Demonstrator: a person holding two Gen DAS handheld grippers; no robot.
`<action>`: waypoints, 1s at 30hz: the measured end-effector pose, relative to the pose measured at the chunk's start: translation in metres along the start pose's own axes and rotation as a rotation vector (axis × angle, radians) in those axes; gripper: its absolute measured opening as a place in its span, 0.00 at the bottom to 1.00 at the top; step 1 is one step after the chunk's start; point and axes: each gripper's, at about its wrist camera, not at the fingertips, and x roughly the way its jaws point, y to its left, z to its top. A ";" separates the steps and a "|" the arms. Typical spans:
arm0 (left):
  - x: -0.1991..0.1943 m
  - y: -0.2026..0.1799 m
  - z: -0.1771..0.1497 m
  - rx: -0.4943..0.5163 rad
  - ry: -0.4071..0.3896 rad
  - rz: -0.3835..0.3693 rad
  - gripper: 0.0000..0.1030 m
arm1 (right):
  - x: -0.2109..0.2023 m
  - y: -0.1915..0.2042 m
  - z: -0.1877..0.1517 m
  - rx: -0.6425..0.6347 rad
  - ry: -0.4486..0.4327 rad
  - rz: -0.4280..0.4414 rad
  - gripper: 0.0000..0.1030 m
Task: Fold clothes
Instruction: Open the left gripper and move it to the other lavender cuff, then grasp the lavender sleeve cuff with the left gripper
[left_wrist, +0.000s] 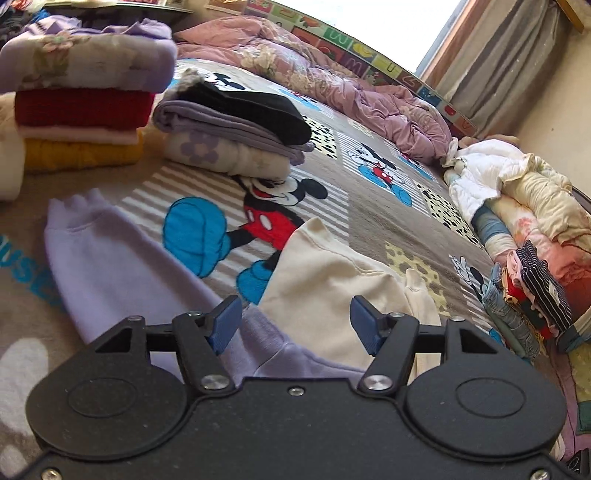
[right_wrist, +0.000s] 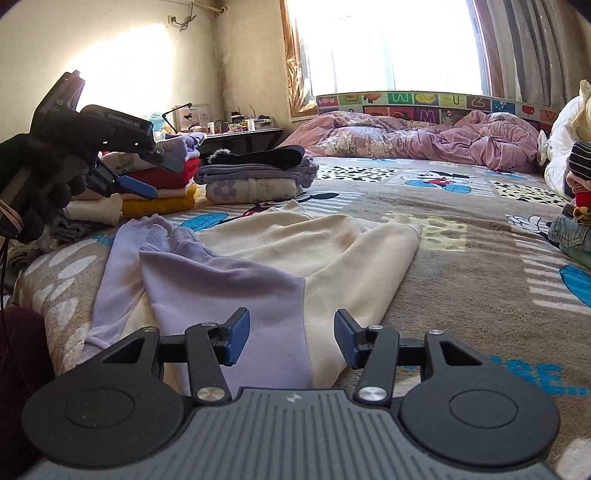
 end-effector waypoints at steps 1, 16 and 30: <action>-0.001 0.006 -0.004 -0.023 0.004 0.002 0.62 | -0.002 0.002 -0.001 -0.007 0.003 0.007 0.50; 0.034 0.011 -0.019 0.122 0.029 0.054 0.51 | -0.008 0.030 -0.020 -0.080 0.055 0.097 0.50; 0.051 0.000 -0.008 0.371 0.004 0.054 0.03 | 0.002 0.039 -0.025 -0.102 0.103 0.153 0.51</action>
